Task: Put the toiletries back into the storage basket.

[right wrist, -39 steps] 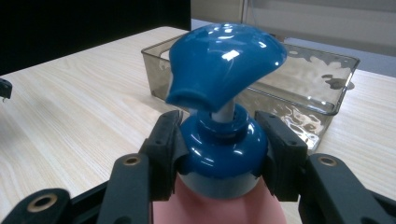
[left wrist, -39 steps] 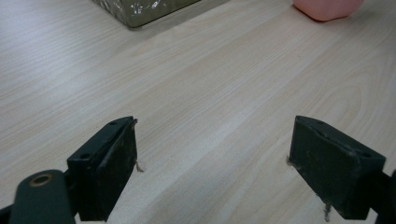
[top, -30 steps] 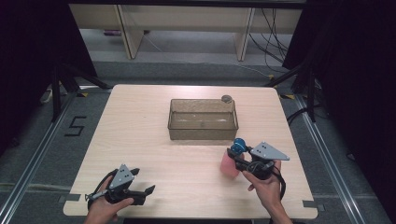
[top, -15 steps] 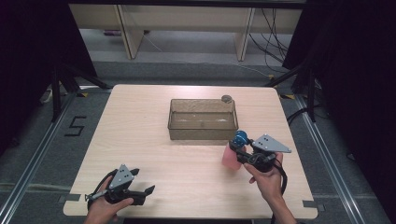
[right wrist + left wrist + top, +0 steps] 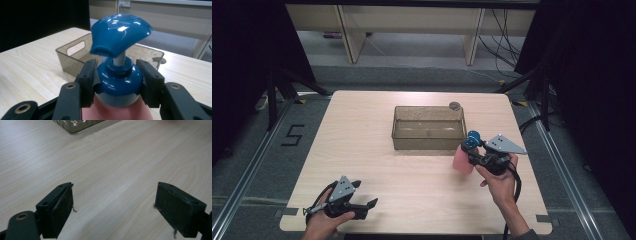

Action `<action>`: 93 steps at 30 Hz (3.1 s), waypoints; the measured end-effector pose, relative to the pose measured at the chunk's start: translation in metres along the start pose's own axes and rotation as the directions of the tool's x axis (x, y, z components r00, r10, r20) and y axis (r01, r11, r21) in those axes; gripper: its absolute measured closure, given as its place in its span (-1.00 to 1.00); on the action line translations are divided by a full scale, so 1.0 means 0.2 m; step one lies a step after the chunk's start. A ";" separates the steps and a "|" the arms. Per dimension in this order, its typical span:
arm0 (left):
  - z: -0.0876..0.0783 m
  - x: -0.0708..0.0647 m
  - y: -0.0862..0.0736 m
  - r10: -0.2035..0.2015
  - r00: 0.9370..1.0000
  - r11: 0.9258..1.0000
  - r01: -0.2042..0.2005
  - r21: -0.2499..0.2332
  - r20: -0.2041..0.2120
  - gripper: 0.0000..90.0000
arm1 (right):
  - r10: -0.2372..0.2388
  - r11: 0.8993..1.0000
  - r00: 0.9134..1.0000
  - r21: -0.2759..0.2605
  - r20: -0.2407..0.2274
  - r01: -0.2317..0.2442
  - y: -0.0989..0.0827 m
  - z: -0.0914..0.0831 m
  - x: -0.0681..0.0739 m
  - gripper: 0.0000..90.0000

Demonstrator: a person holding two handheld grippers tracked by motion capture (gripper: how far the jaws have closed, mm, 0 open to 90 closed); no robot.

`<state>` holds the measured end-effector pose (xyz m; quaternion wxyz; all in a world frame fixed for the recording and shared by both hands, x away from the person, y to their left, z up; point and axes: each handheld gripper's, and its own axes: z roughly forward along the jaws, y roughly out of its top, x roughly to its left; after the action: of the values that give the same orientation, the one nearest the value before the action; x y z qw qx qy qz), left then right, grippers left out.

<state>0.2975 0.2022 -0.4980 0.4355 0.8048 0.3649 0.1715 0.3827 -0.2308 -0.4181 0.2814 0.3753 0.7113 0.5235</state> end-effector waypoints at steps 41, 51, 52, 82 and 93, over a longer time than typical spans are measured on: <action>0.01 0.01 0.00 -0.004 1.000 1.000 0.004 -0.002 -0.004 -0.67 | 0.021 1.000 0.999 -0.011 0.024 -0.020 0.28 0.10 -0.10 0.20; 0.00 0.01 0.00 -0.002 1.000 1.000 0.002 -0.006 -0.002 -0.67 | 0.034 0.999 0.999 0.001 0.039 -0.034 0.30 0.14 -0.12 0.20; 0.00 0.01 0.00 -0.005 1.000 1.000 0.005 -0.008 0.000 -0.67 | 0.020 1.000 0.999 -0.003 0.042 -0.020 0.30 0.15 -0.12 0.20; 0.00 0.01 0.00 0.004 1.000 1.000 -0.004 0.004 0.004 -0.67 | 0.046 0.999 0.999 -0.025 0.028 -0.045 0.38 0.39 -0.16 0.20; 0.00 0.01 0.00 0.020 1.000 1.000 -0.020 0.018 0.007 -0.67 | 0.018 1.000 0.999 -0.022 0.027 -0.018 0.37 0.45 -0.19 0.20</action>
<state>0.2996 0.2037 -0.4977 0.4277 0.8130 0.3567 0.1697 0.4933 -0.2018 -0.3735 0.2903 0.3858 0.6983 0.5285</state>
